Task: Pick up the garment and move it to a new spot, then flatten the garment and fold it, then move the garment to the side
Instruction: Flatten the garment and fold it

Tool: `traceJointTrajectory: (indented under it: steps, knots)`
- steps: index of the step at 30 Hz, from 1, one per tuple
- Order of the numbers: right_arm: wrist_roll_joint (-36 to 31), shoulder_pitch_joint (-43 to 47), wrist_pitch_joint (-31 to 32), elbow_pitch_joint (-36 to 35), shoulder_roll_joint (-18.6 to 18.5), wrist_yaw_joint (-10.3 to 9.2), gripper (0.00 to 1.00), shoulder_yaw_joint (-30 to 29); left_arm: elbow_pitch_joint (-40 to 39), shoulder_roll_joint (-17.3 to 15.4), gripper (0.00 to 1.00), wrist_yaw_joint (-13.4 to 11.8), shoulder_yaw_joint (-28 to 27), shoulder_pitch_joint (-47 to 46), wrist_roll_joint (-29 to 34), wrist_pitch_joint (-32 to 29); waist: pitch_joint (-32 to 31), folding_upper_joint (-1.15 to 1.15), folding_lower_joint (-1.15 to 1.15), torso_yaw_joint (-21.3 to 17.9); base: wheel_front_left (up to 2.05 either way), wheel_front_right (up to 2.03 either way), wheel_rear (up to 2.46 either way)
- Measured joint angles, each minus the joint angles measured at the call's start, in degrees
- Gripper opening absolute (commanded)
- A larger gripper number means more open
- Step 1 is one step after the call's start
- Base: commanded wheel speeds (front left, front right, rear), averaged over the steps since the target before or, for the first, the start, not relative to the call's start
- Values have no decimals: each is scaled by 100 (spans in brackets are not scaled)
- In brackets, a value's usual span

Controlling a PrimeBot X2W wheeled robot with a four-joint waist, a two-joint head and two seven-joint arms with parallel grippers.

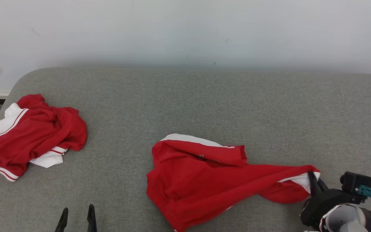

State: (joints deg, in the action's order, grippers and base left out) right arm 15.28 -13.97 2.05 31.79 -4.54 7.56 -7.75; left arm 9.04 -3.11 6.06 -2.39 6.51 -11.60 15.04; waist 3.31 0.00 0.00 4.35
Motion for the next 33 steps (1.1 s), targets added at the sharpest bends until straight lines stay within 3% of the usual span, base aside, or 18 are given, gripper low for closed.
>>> traceJointTrajectory:
  steps: [8,9,10,21,33]
  knots:
    - [-381,274,-5,-149,29,0,0,-583,25,10,100,44,-20,-9,9,0,-20,0,0,-51,0,0,0]
    - [-381,274,-5,-149,29,0,22,-583,25,10,100,44,-20,-9,9,0,-20,0,0,-51,0,0,0]
    - [-399,296,-7,-176,41,0,100,-599,30,10,100,44,-19,-9,16,0,-24,0,0,-64,0,0,0]
    - [-622,936,-446,-689,113,-1,100,-659,105,15,100,51,-19,21,51,0,-226,0,-1,-151,0,0,0]
    - [-708,1866,-1560,-1700,70,-1,100,302,32,18,100,-3,23,215,-62,0,-534,0,-1,-330,0,0,0]
